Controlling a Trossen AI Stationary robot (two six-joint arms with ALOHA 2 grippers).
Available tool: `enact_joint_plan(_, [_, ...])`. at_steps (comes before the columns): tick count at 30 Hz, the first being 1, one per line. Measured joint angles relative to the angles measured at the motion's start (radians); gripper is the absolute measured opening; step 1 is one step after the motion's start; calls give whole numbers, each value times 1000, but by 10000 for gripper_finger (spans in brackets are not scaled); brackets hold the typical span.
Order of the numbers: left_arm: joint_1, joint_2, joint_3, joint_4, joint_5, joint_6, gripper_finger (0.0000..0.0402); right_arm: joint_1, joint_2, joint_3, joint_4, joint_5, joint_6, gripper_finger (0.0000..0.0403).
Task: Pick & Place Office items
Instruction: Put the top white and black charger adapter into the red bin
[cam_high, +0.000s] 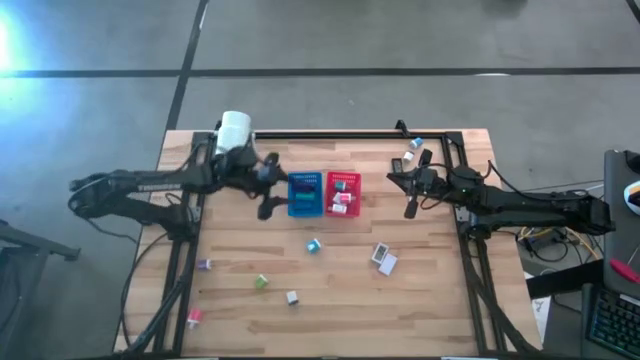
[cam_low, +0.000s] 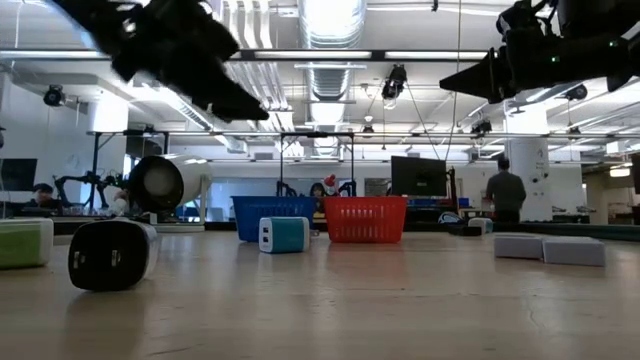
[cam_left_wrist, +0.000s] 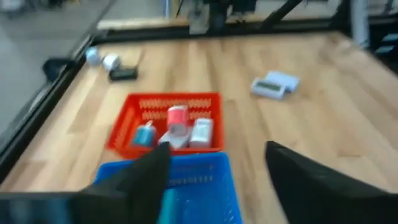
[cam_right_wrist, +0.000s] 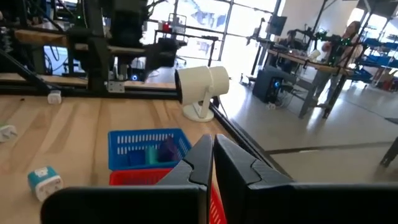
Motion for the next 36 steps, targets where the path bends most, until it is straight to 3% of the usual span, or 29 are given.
enact_joint_plan(4, [4,-41,-151,221,12,-28,146,-8,-1,37,-97,74,103,13])
enact_joint_plan(7, [4,-52,-203,280,12,-44,44,-29,21,183,-393,186,128,13])
enact_joint_plan(9, [3,-53,-228,301,12,-46,14,-49,63,302,-606,233,105,13])
enact_joint_plan(19, [3,-60,-256,316,12,-21,4,-243,402,858,-1248,307,-188,13])
enact_joint_plan(23, [3,-60,-257,315,34,-19,9,-371,549,988,-1465,140,-475,13])
enact_joint_plan(29, [3,-60,-259,314,59,-4,14,-468,741,1088,-1550,116,-729,42])
enact_joint_plan(32, [3,-60,-260,303,59,-2,8,-498,810,1116,-1564,55,-855,76])
enact_joint_plan(36, [3,-60,-261,270,61,-1,4,-530,909,1127,-1587,49,-1011,133])
